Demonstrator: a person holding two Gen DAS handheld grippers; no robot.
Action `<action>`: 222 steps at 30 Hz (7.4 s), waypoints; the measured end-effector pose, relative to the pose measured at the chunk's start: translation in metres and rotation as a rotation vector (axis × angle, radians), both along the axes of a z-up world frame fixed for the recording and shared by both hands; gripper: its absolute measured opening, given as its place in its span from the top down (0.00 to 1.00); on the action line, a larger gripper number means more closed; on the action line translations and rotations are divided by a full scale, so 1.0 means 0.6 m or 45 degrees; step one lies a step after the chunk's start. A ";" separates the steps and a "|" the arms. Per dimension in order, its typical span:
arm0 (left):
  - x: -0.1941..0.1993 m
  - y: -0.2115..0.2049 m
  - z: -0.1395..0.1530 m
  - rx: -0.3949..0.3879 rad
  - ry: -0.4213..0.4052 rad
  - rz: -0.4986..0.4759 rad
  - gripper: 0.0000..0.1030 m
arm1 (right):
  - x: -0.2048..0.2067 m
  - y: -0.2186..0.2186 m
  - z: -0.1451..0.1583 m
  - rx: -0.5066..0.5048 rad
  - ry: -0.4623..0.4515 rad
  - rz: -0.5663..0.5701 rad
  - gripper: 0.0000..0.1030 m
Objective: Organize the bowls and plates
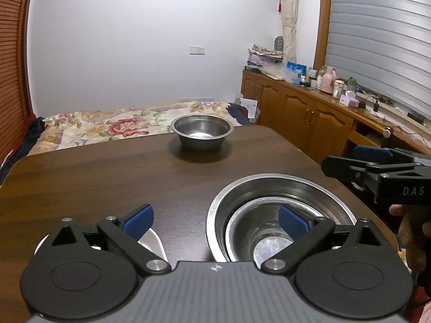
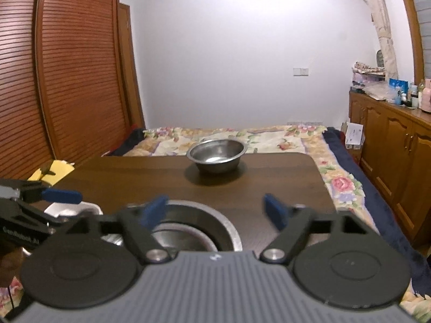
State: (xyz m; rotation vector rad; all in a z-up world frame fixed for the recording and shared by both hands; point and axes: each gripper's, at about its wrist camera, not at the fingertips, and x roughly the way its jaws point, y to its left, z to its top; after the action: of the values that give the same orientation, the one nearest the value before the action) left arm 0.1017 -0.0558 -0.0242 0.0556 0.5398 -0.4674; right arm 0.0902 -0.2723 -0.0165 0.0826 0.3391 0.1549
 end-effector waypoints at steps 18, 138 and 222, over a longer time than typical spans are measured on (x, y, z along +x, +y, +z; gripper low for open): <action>0.086 -0.001 0.057 0.027 -0.101 0.003 0.02 | 0.056 -0.024 0.054 -0.120 -0.030 0.033 0.00; 0.067 -0.011 0.084 -0.014 -0.035 -0.065 0.75 | 0.115 0.008 0.061 0.057 0.127 0.240 0.79; -0.006 -0.014 -0.011 0.045 0.070 -0.120 0.75 | 0.006 0.024 -0.042 -0.093 0.186 0.144 0.78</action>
State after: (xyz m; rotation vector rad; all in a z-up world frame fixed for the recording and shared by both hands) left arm 0.0979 -0.0641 -0.0307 0.1028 0.6014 -0.5522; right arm 0.0936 -0.2578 -0.0420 0.0022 0.4950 0.2490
